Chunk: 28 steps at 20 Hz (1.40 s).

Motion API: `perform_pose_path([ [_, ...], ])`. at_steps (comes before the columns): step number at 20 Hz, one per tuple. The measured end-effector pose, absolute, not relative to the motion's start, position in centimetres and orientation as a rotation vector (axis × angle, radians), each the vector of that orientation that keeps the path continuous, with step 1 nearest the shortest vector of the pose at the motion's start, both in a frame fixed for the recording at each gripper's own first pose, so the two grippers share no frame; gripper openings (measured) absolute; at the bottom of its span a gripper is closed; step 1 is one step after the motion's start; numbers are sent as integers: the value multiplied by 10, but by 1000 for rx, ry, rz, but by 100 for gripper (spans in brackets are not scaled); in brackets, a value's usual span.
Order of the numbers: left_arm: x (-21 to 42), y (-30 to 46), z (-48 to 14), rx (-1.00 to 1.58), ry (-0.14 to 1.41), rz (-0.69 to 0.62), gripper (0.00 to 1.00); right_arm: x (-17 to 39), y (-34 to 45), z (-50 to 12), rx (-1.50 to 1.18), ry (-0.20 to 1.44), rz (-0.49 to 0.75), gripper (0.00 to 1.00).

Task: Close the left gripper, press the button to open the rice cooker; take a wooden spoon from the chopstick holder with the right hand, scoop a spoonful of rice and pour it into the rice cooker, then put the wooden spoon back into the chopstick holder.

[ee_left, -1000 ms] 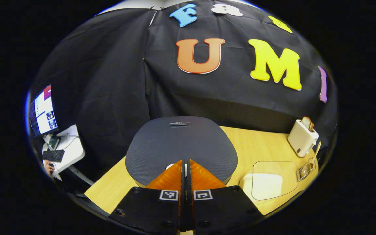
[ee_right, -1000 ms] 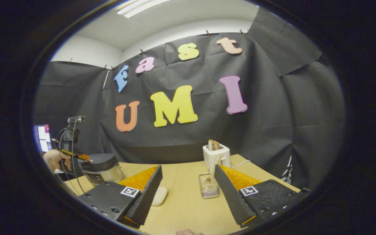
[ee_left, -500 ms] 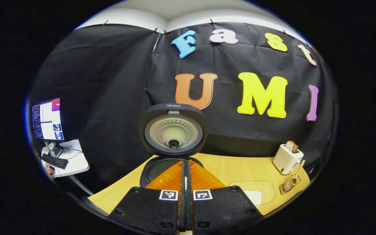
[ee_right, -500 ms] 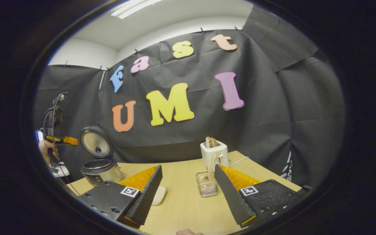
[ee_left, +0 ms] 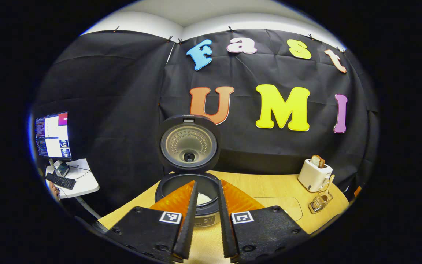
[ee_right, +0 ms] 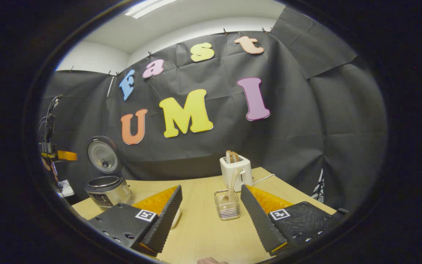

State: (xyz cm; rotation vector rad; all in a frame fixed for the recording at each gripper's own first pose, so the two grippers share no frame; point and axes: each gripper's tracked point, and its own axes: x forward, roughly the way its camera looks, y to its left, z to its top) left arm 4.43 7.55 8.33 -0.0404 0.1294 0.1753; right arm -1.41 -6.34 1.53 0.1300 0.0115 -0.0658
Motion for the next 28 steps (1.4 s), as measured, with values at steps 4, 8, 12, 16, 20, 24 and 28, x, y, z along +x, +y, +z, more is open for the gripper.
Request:
perform_pose_path([
  [4,35,66,64,-61,125,139,46,-11,-68,13,115,16,-82,93],
  [8,22,55,46,-65,99,87,75,-7,-82,21,117,-23,-114,96],
  [12,8,52,29,-68,74,64,81,18,-98,12,68,8,-127,92],
  [16,-3,44,10,-94,78,25,97,60,-115,-4,49,70,-118,96],
  [20,-8,40,4,-87,81,-2,97,110,-120,-27,61,147,-83,93],
  [24,-7,41,2,-56,66,10,97,159,-114,-37,56,200,-35,96],
  [28,-4,37,-1,-24,69,-2,97,200,-125,-59,80,279,-48,93],
])
